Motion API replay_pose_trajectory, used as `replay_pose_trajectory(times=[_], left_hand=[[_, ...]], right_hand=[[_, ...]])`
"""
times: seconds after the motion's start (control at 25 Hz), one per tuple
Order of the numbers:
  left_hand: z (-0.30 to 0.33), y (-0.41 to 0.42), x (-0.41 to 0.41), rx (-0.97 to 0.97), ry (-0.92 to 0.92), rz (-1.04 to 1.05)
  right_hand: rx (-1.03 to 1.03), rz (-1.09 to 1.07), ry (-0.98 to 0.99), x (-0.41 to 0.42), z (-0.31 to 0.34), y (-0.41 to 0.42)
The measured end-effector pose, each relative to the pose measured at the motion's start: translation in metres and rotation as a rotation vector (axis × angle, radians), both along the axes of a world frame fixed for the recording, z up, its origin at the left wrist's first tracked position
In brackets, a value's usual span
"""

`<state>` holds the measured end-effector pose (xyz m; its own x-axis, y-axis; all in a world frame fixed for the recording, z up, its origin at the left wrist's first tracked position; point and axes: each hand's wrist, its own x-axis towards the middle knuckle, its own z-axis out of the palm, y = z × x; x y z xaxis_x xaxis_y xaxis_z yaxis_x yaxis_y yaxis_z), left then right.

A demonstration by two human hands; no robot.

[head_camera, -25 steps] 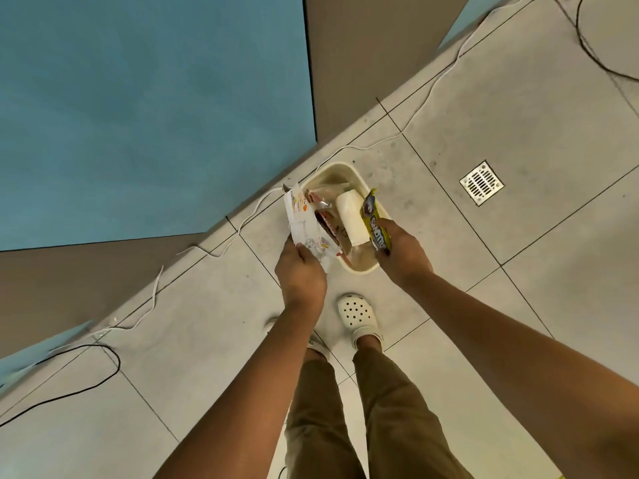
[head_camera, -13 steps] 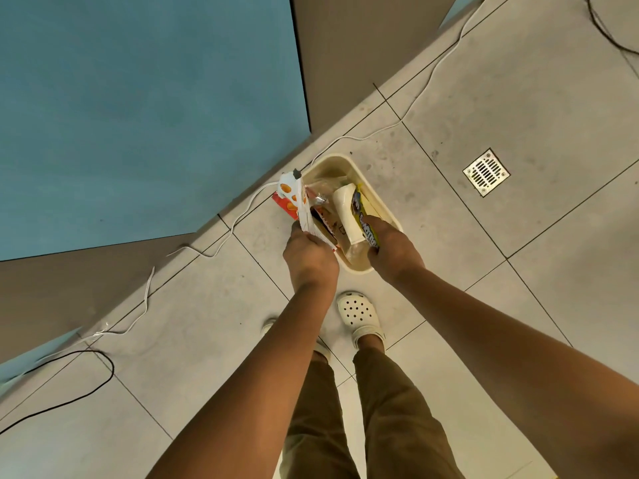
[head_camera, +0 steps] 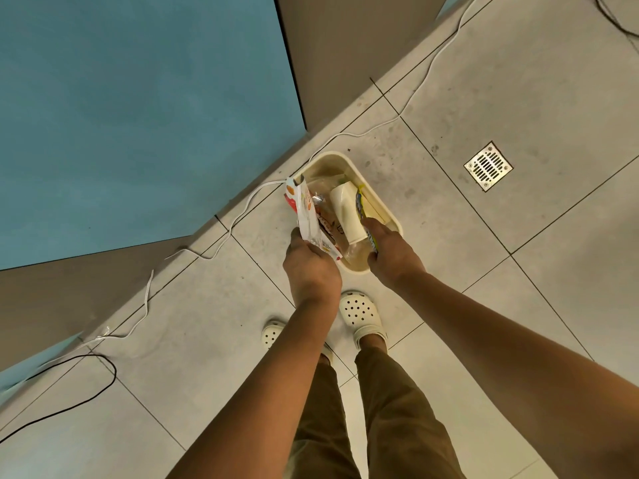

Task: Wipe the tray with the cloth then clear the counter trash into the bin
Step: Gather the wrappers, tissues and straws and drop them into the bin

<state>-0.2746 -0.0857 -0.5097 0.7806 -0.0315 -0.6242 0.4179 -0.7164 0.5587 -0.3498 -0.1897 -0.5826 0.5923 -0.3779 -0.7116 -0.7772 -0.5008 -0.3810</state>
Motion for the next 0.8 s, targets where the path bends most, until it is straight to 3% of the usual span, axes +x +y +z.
replay_pose_trajectory(times=[0.4,0.68,0.8], left_hand=[[-0.007,-0.008,0.005,0.061,-0.054,-0.02],[-0.033,-0.016,0.01,0.16,0.164,-0.025],[-0.055,-0.03,0.013,0.17,0.231,-0.173]], right_hand=[[0.021,0.004,0.037,0.004,0.002,0.003],[0.098,0.093,0.063,0.013,-0.012,0.003],[0.089,0.157,0.078,0.017,-0.027,-0.003]])
